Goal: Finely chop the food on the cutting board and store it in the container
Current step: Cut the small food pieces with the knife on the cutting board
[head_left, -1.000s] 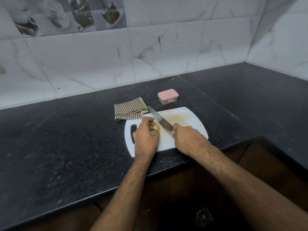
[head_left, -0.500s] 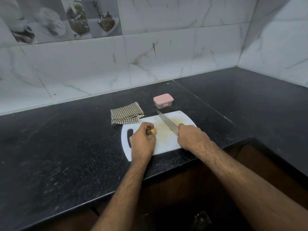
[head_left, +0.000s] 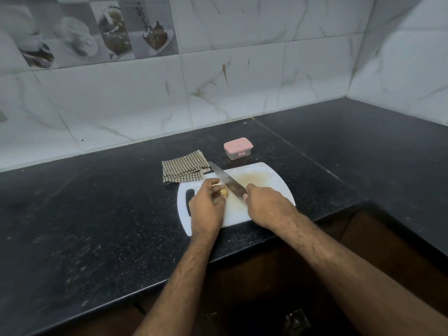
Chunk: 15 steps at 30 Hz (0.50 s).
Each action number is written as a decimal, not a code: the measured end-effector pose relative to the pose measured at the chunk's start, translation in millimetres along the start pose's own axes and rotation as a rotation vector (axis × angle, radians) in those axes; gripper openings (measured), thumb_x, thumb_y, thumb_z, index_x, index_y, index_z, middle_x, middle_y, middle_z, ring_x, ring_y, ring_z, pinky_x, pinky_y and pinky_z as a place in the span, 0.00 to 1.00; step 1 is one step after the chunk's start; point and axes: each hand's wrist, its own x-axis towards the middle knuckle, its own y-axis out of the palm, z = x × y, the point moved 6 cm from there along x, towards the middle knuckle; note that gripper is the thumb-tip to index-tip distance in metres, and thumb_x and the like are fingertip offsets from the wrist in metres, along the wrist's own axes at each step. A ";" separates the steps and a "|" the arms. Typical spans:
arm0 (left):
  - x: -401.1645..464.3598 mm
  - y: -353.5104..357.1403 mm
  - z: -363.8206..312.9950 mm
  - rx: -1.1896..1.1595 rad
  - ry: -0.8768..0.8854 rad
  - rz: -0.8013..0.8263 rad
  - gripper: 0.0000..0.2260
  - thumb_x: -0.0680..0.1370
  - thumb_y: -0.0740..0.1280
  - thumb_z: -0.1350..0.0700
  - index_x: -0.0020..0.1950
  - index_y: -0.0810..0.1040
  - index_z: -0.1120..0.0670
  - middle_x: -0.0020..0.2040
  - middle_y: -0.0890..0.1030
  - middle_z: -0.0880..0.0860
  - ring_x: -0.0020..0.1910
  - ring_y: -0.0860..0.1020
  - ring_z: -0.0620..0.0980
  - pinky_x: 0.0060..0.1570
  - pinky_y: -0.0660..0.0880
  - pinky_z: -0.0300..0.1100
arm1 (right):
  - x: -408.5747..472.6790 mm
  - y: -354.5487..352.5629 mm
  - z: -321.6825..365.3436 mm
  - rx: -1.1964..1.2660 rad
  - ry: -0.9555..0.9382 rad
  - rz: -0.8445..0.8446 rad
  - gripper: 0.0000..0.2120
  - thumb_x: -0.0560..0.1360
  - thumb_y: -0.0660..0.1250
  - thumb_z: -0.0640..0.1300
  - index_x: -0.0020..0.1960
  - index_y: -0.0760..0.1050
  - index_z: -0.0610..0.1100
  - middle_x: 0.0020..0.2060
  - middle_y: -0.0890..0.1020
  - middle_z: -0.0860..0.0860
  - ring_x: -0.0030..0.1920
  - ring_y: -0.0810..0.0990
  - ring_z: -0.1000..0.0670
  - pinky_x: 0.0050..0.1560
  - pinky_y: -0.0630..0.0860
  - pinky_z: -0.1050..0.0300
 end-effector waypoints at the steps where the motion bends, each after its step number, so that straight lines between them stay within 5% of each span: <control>1: -0.3 -0.9 -0.4 -0.003 0.001 -0.009 0.18 0.77 0.72 0.64 0.66 0.77 0.52 0.55 0.85 0.45 0.54 0.82 0.40 0.62 0.80 0.45 | -0.5 1.0 0.9 -0.003 0.001 -0.003 0.12 0.85 0.53 0.49 0.63 0.70 0.47 0.45 0.74 0.50 0.47 0.74 0.47 0.44 0.71 0.50; 8: -0.6 -4.8 -4.5 0.046 0.012 -0.042 0.16 0.77 0.70 0.67 0.63 0.79 0.56 0.55 0.83 0.48 0.51 0.80 0.41 0.56 0.79 0.39 | -5.9 4.3 3.6 -0.043 -0.016 0.006 0.11 0.84 0.56 0.44 0.65 0.69 0.46 0.39 0.68 0.52 0.44 0.72 0.48 0.42 0.68 0.52; 15: -1.1 -1.4 -4.5 0.051 0.024 -0.010 0.08 0.78 0.72 0.62 0.56 0.84 0.54 0.49 0.85 0.45 0.49 0.81 0.39 0.57 0.79 0.38 | -10.2 1.2 1.9 -0.045 -0.013 -0.012 0.10 0.84 0.55 0.45 0.64 0.69 0.46 0.43 0.71 0.50 0.45 0.72 0.47 0.43 0.68 0.52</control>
